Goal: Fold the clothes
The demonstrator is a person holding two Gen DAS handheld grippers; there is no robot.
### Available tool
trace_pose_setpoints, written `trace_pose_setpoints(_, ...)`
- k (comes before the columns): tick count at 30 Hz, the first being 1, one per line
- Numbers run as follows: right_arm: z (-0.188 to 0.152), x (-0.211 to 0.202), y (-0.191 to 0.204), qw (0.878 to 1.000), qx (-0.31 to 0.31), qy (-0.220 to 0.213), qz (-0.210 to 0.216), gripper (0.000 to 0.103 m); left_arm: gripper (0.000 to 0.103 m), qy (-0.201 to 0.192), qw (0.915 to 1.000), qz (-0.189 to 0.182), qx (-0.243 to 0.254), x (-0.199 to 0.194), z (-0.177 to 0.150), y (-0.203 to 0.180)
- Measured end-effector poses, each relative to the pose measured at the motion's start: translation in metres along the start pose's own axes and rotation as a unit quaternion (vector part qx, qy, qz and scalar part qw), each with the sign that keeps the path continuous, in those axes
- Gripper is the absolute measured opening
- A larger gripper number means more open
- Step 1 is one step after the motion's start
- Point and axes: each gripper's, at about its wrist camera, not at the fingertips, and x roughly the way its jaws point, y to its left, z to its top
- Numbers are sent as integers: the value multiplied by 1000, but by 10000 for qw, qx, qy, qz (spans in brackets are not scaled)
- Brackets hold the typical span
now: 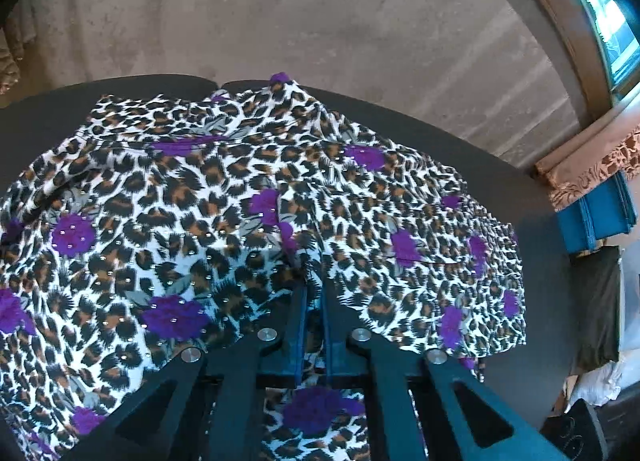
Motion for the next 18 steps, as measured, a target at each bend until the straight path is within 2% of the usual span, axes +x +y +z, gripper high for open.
trace_pose_setpoints(2, 0, 0, 0, 10000, -2, -6, 9, 98, 5, -126, 9999, -25, -31, -8, 3, -2)
trace_pose_setpoints(4, 0, 0, 0, 10000, -1, -12, 17, 98, 5, -492, 9984, -271, -96, -31, 9, -4)
trace_pose_setpoints(7, -1, 1, 0, 10000, -7, -11, 15, 98, 4, -1009, 9928, -615, -218, -72, 20, -6)
trace_pose_setpoints(9, 0, 1, 0, 10000, -6, -13, 13, 98, 4, -1345, 9879, -725, -274, -102, 28, -5)
trace_pose_setpoints(12, 0, 1, -1, 10000, -2, -12, 18, 98, 4, -1636, 9829, -797, -282, -133, 38, -1)
trace_pose_setpoints(15, 1, 1, -2, 10000, 16, -16, 41, 98, 4, -1864, 9803, -569, -334, -155, 38, 16)
trace_pose_setpoints(18, 1, 1, -2, 10000, 29, -20, 59, 98, 4, -1626, 9845, -522, -408, -147, 34, 37)
